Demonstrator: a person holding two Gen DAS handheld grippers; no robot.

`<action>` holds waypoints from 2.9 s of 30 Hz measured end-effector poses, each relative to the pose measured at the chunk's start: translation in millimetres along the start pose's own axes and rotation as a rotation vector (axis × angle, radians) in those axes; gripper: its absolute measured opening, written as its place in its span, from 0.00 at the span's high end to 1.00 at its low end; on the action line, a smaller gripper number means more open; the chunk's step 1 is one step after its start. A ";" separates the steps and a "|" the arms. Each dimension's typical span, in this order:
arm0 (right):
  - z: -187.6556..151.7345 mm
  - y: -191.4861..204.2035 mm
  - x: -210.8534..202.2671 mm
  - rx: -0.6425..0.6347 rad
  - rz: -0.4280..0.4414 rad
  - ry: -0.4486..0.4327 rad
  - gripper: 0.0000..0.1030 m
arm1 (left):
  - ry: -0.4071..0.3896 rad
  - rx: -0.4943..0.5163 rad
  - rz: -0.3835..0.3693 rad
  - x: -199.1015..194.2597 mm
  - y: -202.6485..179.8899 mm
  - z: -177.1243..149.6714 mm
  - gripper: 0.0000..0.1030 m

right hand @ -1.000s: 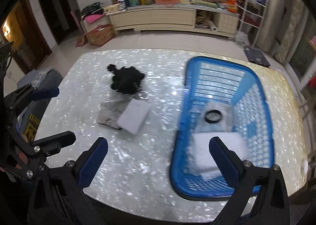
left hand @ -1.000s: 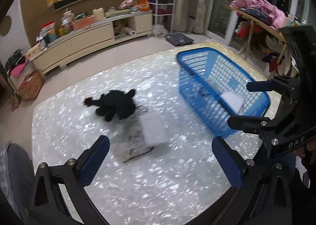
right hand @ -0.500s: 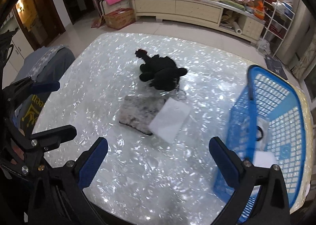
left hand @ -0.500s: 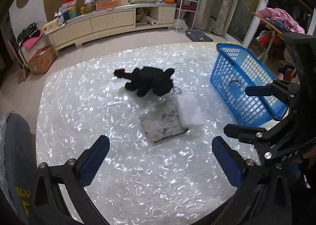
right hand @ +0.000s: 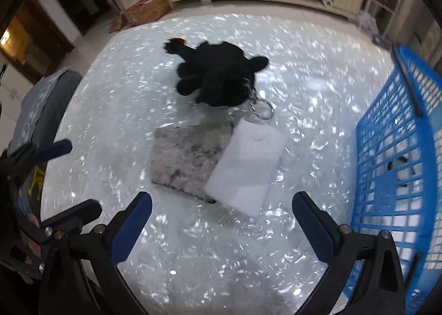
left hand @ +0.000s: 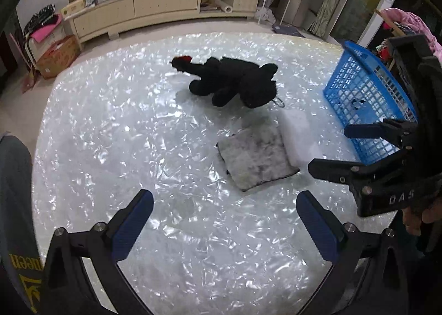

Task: Organize soft objects
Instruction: 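Grasp the white foam sheet with the right tool while the left tool grasps the grey felt pad, then carry the white foam sheet into the basket and open the right tool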

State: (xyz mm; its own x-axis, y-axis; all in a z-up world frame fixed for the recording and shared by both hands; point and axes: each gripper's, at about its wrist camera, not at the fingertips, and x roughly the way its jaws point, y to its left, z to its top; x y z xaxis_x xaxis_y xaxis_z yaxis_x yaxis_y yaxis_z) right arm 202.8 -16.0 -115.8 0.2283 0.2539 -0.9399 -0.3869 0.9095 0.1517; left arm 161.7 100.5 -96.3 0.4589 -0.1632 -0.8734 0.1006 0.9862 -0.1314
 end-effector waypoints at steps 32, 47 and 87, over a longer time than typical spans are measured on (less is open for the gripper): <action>40.5 -27.6 56.3 0.185 -0.065 0.107 0.21 | 0.187 0.067 0.026 116.5 -3.2 43.2 0.10; 22.6 -19.5 52.0 0.106 -0.045 0.088 0.51 | 0.188 0.070 -0.041 112.5 -24.7 45.3 0.85; -26.3 -63.4 -139.8 0.001 -0.104 -0.123 0.53 | -0.064 0.073 -0.057 -58.1 -58.1 10.1 0.96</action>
State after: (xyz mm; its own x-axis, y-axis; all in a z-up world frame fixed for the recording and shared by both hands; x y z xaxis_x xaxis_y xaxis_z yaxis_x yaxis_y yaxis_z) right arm 171.9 -117.8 -2.1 0.3749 0.1962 -0.9061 -0.3548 0.9333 0.0553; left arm 138.1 52.4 -33.2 0.5059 -0.2227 -0.8333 0.1910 0.9710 -0.1435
